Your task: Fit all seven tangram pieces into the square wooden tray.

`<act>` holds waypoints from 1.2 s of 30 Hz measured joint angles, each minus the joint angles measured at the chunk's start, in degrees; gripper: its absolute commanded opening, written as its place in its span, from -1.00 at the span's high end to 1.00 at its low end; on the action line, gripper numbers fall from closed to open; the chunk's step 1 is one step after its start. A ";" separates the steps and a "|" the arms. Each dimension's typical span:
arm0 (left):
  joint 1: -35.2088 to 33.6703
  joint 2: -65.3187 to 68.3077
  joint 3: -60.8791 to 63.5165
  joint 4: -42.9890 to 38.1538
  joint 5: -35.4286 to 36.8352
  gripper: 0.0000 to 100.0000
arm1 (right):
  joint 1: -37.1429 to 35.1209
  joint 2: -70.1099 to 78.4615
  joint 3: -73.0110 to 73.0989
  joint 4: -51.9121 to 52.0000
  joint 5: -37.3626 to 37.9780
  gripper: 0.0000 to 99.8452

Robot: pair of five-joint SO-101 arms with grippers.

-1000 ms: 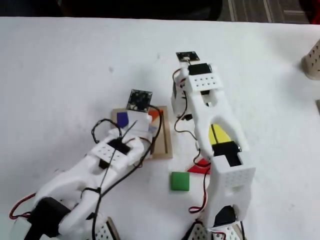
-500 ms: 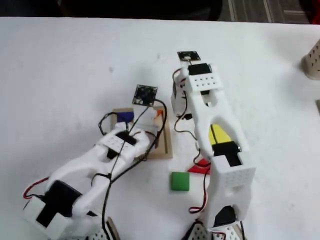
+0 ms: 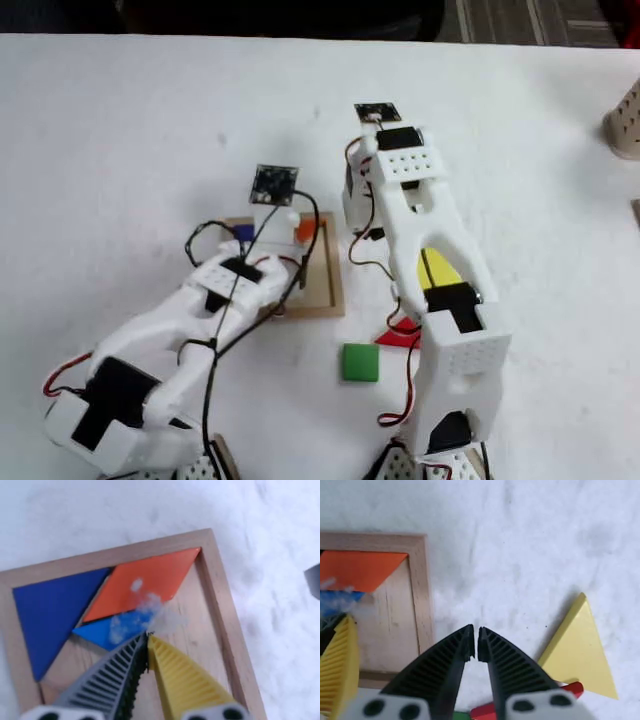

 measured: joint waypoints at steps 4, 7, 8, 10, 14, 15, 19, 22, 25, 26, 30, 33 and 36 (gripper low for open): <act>-0.70 0.00 0.00 0.00 0.00 0.96 | 0.00 0.00 0.00 0.00 0.00 0.97; -0.79 0.00 0.00 0.00 0.00 0.96 | 0.00 0.00 0.00 0.00 0.00 0.97; -0.79 0.00 0.00 0.00 0.00 0.96 | 0.00 0.00 0.00 0.00 0.00 0.97; -0.79 -0.09 0.00 0.00 0.00 0.96 | 0.00 0.00 0.00 0.00 0.00 0.97; -1.32 -3.16 0.26 2.11 0.00 0.96 | 0.00 0.00 0.00 0.00 0.00 0.97; -1.76 -4.92 0.97 2.46 0.00 0.96 | 0.00 0.00 0.00 0.00 0.00 0.97; -2.29 -12.48 5.89 2.46 0.00 0.96 | 0.00 0.00 0.00 0.00 0.00 0.97; -2.29 -14.86 8.35 2.46 -1.93 0.96 | 0.00 0.00 0.00 0.00 0.00 0.97; -2.20 -13.98 8.44 2.46 -3.96 0.96 | 0.00 0.00 0.00 0.00 0.00 0.97; -2.20 -12.57 8.18 2.46 -4.04 0.96 | 0.00 0.00 0.00 0.00 0.00 0.97; -3.78 -5.27 3.08 6.59 -4.40 0.96 | 0.00 0.00 0.00 0.00 0.00 0.97; -4.92 -0.88 -1.67 10.20 -4.31 0.96 | 0.00 0.00 0.00 0.00 0.00 0.97; -5.01 0.44 -3.43 11.69 -4.57 0.96 | 0.00 0.00 0.00 0.00 0.00 0.97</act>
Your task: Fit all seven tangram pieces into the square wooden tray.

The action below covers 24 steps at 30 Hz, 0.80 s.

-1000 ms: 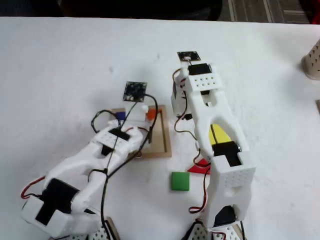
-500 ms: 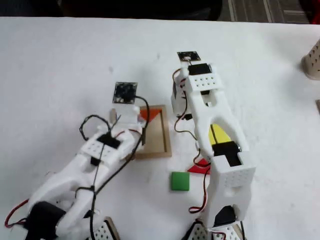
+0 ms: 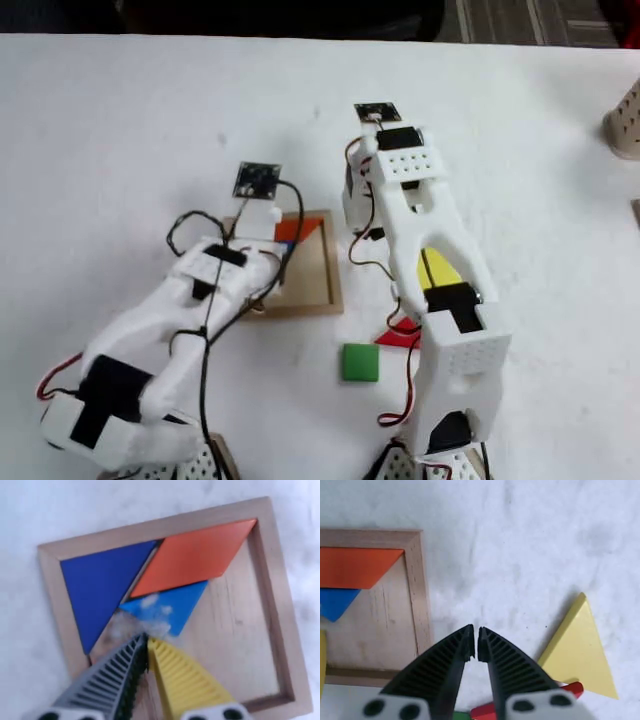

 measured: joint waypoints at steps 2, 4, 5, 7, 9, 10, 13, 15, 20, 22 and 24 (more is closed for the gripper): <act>0.00 0.09 -0.26 -0.09 -0.09 0.96 | 0.00 0.00 0.09 0.00 0.00 0.97; 0.00 0.09 -0.26 -0.79 0.00 0.96 | 0.00 0.00 0.09 0.00 0.00 0.97; 0.00 0.09 -0.26 -0.97 0.00 0.96 | 0.00 0.00 0.09 0.00 0.00 0.97; 0.00 0.18 -0.26 -1.32 0.00 0.96 | 0.00 0.00 0.09 0.00 0.00 0.97; 0.00 0.18 -0.26 -1.32 -0.09 0.96 | 0.00 0.00 0.09 0.00 0.00 0.97; 0.00 0.18 -0.26 -1.49 -0.09 0.96 | 0.00 0.00 0.09 0.00 0.00 0.97; 0.00 0.35 -0.26 -3.78 -0.09 0.96 | 0.00 0.00 0.09 0.00 0.00 0.97; 0.00 0.62 -0.26 -4.66 0.00 0.96 | 0.00 0.00 0.09 0.00 0.00 0.97; 0.00 0.70 -0.26 -5.10 -0.09 0.96 | 0.00 0.00 0.09 0.00 0.00 0.97; 0.00 0.70 -0.26 -5.10 -0.09 0.96 | 0.00 0.00 0.09 0.00 0.00 0.97; 0.00 0.70 -0.26 -5.10 -0.09 0.96 | 0.00 0.00 0.09 0.00 0.00 0.97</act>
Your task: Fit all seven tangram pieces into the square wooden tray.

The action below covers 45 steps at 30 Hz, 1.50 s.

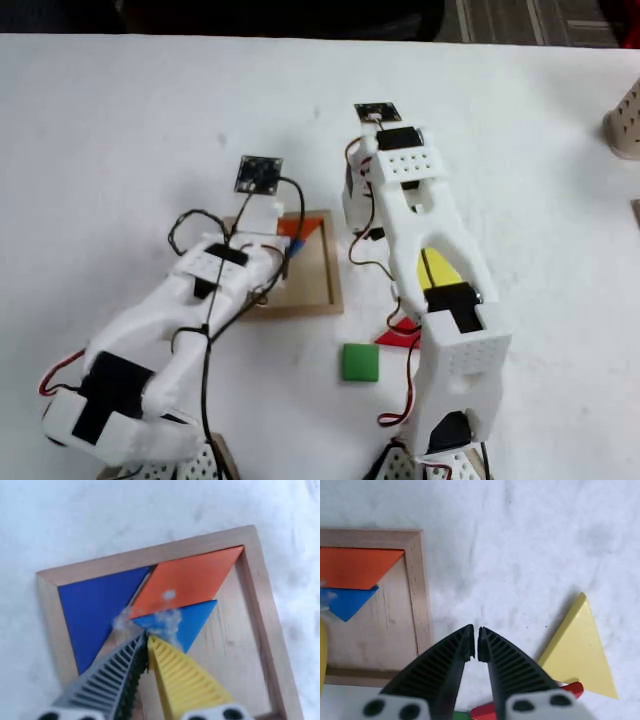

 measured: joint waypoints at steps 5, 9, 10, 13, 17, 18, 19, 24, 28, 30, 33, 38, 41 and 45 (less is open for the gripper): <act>-0.35 -0.18 0.00 0.70 0.00 0.96 | 0.00 0.00 0.00 0.00 0.00 0.97; -2.90 -3.52 0.09 2.99 -0.26 0.96 | 0.00 -1.41 1.23 2.81 0.00 0.97; -3.69 -4.48 0.26 3.34 -0.26 0.96 | -0.26 -2.64 2.29 3.25 0.00 0.97; -5.80 -7.74 1.85 3.52 -0.18 0.96 | -2.02 -7.56 7.12 3.16 0.00 0.97; -8.09 -9.85 2.29 3.52 -0.26 0.96 | -3.78 -16.97 18.11 0.00 0.00 0.97; -8.79 -10.02 2.29 3.52 -0.26 0.96 | -3.78 -19.78 21.63 -1.23 0.35 0.97; -9.58 -10.11 2.29 3.52 -0.26 0.96 | -3.69 -22.68 25.23 -2.55 1.76 0.97; -11.87 -10.55 2.29 3.52 -0.18 0.96 | -5.98 -36.92 42.64 -4.84 17.76 0.96; -11.96 -10.55 2.29 3.52 -0.26 0.96 | -9.23 -48.53 55.74 -4.84 35.34 0.84; -12.04 -10.55 2.29 3.52 -0.18 0.96 | -11.08 -53.71 61.36 -4.84 41.41 0.67; -11.96 -10.55 2.29 3.52 -0.26 0.96 | -15.82 -60.22 67.34 -2.64 47.03 0.47; -12.66 -10.55 2.29 3.52 -0.26 0.96 | -21.19 -68.22 74.37 -3.69 49.32 0.41; -13.10 -10.55 2.29 3.52 -0.18 0.96 | -23.74 -70.33 77.98 -6.95 49.32 0.41; -12.92 -10.55 2.29 3.52 -0.26 0.96 | -26.73 -70.86 81.58 -12.22 48.26 0.41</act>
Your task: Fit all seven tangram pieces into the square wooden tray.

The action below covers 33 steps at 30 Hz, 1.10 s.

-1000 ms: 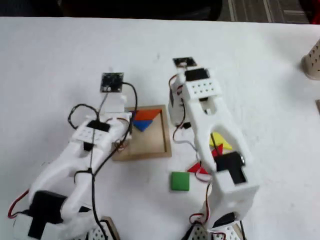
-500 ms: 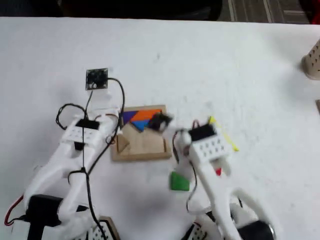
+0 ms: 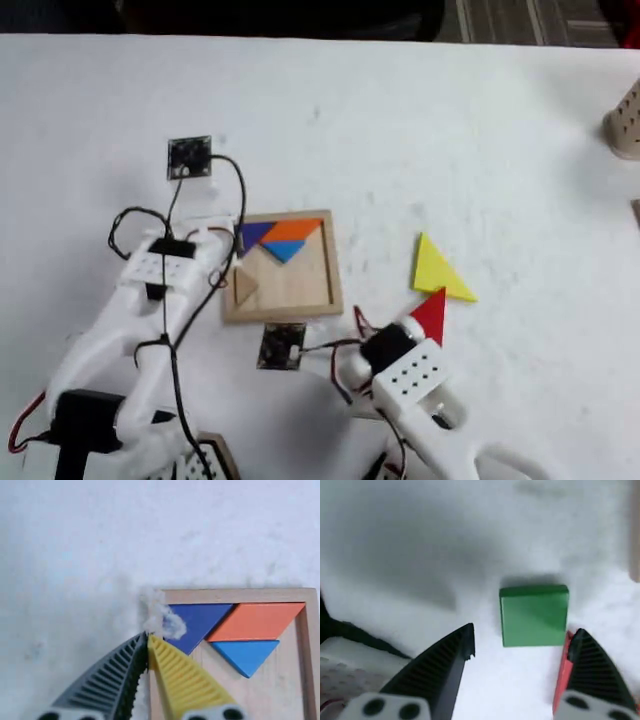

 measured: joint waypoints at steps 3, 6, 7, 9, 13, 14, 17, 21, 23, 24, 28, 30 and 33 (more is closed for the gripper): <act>-2.46 0.00 0.00 0.00 0.00 0.96 | -1.14 0.00 1.49 -4.92 -4.57 0.41; -5.89 0.00 0.00 -1.23 0.00 0.96 | -1.23 0.00 2.11 -7.82 -6.42 0.41; -7.12 0.00 0.00 -1.49 0.09 0.96 | -1.23 0.00 2.11 -8.18 -6.59 0.41; -8.62 0.00 -0.09 -1.76 0.09 0.96 | -1.23 0.00 2.29 -8.62 -6.59 0.41; -9.05 0.00 -0.09 -1.76 0.00 0.96 | -0.44 0.53 2.46 -8.09 -5.01 0.41; -9.05 0.00 -0.09 -1.76 0.00 0.96 | 0.62 1.32 2.46 -7.74 -3.87 0.41; -9.05 0.00 -0.09 -1.76 0.00 0.96 | 1.67 5.19 1.85 -7.56 -1.67 0.41; -9.05 0.00 -0.09 -1.76 0.00 0.96 | 2.55 12.31 -1.49 -7.56 1.67 0.41; -9.05 0.00 -0.09 -1.76 0.00 0.96 | 2.55 16.18 -3.34 -7.56 2.55 0.42; -9.05 0.00 -0.09 -1.76 0.00 0.96 | 2.55 18.11 -4.48 -7.56 2.64 0.42; -9.05 0.00 -0.09 -1.76 0.00 0.96 | 2.55 23.65 -7.65 -7.56 2.64 0.42; -9.05 0.00 -0.09 -1.76 0.00 0.96 | 2.55 25.05 -8.62 -7.56 2.29 0.42; -9.05 0.00 -0.09 -1.76 0.00 0.96 | 2.20 25.76 -8.88 -7.91 0.44 0.42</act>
